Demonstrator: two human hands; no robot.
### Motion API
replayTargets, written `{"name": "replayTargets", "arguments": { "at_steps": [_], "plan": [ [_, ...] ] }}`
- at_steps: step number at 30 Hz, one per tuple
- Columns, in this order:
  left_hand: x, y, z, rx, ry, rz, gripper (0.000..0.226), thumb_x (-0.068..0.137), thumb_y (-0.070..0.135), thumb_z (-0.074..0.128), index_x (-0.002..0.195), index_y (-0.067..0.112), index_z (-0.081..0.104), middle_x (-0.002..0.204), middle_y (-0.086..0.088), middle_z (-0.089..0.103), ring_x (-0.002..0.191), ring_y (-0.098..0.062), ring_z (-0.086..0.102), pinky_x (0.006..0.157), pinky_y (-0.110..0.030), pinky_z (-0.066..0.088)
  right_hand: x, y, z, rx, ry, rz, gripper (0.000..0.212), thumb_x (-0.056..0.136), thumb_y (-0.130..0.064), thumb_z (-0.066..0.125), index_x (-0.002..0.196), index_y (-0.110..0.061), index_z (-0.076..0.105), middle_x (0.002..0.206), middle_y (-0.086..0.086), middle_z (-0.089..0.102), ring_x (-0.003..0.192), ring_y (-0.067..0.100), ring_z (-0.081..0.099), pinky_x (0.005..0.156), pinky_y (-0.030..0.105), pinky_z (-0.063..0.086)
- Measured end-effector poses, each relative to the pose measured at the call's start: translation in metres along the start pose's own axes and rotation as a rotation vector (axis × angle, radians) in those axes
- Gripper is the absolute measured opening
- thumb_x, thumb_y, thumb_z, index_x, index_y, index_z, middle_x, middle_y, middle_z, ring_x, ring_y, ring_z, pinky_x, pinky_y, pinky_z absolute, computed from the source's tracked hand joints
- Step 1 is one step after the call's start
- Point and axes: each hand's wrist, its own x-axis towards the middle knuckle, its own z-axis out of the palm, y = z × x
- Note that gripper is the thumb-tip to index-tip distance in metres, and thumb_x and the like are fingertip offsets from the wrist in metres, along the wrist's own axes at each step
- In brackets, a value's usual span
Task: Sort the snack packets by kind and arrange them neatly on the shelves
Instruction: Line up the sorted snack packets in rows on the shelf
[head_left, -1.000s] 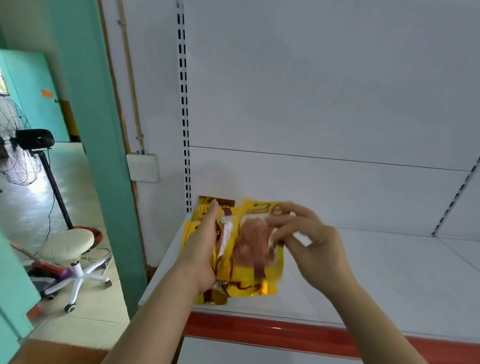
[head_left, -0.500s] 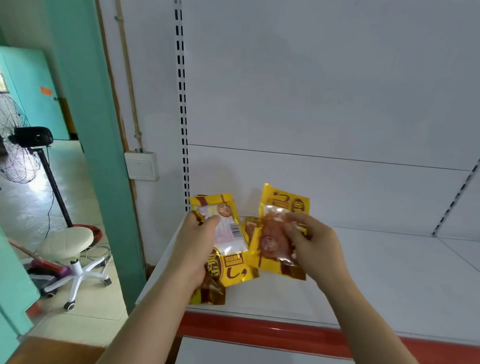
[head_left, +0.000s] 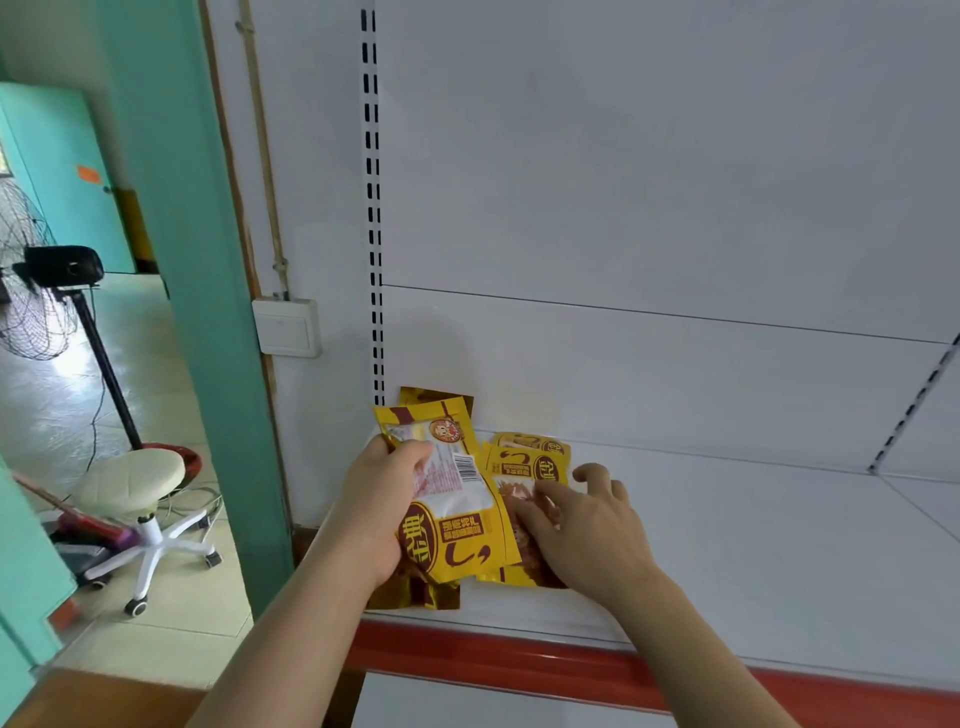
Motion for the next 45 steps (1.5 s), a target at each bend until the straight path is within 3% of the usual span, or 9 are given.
{"name": "replayTargets", "arguments": {
  "at_steps": [13, 18, 22, 26, 31, 34, 37, 40, 45],
  "plan": [
    [-0.003, -0.005, 0.008, -0.011, -0.042, -0.02, 0.011, 0.103, 0.018, 0.056, 0.111, 0.015, 0.063, 0.102, -0.014, 0.078, 0.09, -0.04, 0.076, 0.086, -0.059, 0.059, 0.002, 0.001, 0.0, 0.19, 0.107, 0.035, 0.044, 0.103, -0.042, 0.043, 0.141, -0.023, 0.054, 0.139, 0.007, 0.055, 0.129, 0.03, 0.044, 0.106, 0.039, 0.038],
    [-0.006, -0.004, 0.015, -0.025, -0.11, 0.024, 0.017, 0.101, 0.013, 0.061, 0.117, 0.009, 0.066, 0.104, -0.019, 0.078, 0.085, -0.032, 0.077, 0.092, -0.062, 0.058, -0.006, -0.007, -0.023, 0.6, 0.342, -0.016, 0.016, 0.101, -0.039, 0.048, 0.101, -0.035, 0.064, 0.097, -0.011, 0.07, 0.098, 0.013, 0.062, 0.077, 0.026, 0.046],
    [-0.009, -0.005, 0.027, 0.012, -0.186, 0.081, 0.015, 0.102, 0.015, 0.063, 0.114, 0.018, 0.07, 0.102, -0.01, 0.08, 0.093, -0.032, 0.078, 0.089, -0.056, 0.061, -0.016, -0.017, -0.042, 0.904, -0.015, -0.021, 0.017, 0.097, -0.05, 0.056, 0.114, -0.047, 0.054, 0.089, -0.008, 0.074, 0.077, 0.01, 0.072, 0.062, 0.025, 0.057],
    [-0.012, -0.008, 0.036, 0.135, -0.23, 0.189, 0.013, 0.103, 0.026, 0.062, 0.104, 0.024, 0.075, 0.095, 0.0, 0.081, 0.091, -0.025, 0.077, 0.09, -0.048, 0.059, -0.017, -0.012, -0.045, 1.023, -0.1, -0.026, 0.011, 0.093, -0.032, 0.07, 0.09, -0.022, 0.075, 0.071, -0.002, 0.072, 0.06, 0.011, 0.064, 0.062, 0.03, 0.05],
    [-0.011, -0.005, 0.036, 0.313, -0.047, 0.328, 0.063, 0.102, 0.068, 0.037, 0.104, 0.012, 0.068, 0.087, -0.01, 0.069, 0.084, -0.028, 0.066, 0.086, -0.049, 0.056, -0.012, 0.007, -0.056, 1.088, 0.345, -0.09, 0.005, 0.087, -0.02, 0.077, 0.085, -0.019, 0.072, 0.079, -0.002, 0.075, 0.07, 0.007, 0.069, 0.06, 0.02, 0.05],
    [-0.01, 0.009, 0.031, 0.058, -0.297, 0.057, 0.072, 0.098, 0.069, 0.042, 0.116, 0.007, 0.073, 0.09, -0.012, 0.077, 0.075, -0.025, 0.072, 0.065, -0.034, 0.055, -0.009, 0.019, -0.05, 0.879, 0.402, -0.304, 0.007, 0.086, -0.011, 0.077, 0.083, -0.017, 0.075, 0.092, -0.008, 0.076, 0.097, 0.007, 0.068, 0.082, 0.023, 0.053],
    [-0.008, 0.008, 0.031, 0.094, -0.413, 0.04, 0.043, 0.095, 0.049, 0.065, 0.117, 0.013, 0.075, 0.101, -0.013, 0.079, 0.082, -0.025, 0.077, 0.071, -0.037, 0.059, -0.012, 0.026, -0.038, 0.69, 0.392, -0.526, 0.035, 0.084, 0.009, 0.068, 0.077, -0.024, 0.077, 0.107, -0.017, 0.074, 0.12, 0.005, 0.059, 0.096, 0.021, 0.048],
    [-0.007, -0.004, 0.033, 0.343, -0.26, 0.217, 0.008, 0.098, 0.024, 0.07, 0.103, 0.029, 0.069, 0.101, -0.001, 0.078, 0.092, -0.016, 0.075, 0.076, -0.034, 0.058, -0.016, 0.028, -0.035, 0.68, 0.38, -0.374, 0.04, 0.096, -0.005, 0.06, 0.094, -0.042, 0.075, 0.123, -0.027, 0.064, 0.121, -0.007, 0.054, 0.095, 0.016, 0.046],
    [-0.018, -0.018, 0.035, 0.56, -0.196, 0.336, 0.022, 0.1, 0.029, 0.067, 0.096, 0.045, 0.052, 0.096, 0.024, 0.06, 0.092, 0.004, 0.061, 0.064, -0.004, 0.043, -0.027, 0.019, -0.024, 0.737, 0.083, -0.168, 0.031, 0.094, -0.046, 0.063, 0.125, -0.048, 0.061, 0.09, -0.01, 0.072, 0.08, 0.005, 0.066, 0.072, 0.023, 0.055]
  ]
}}
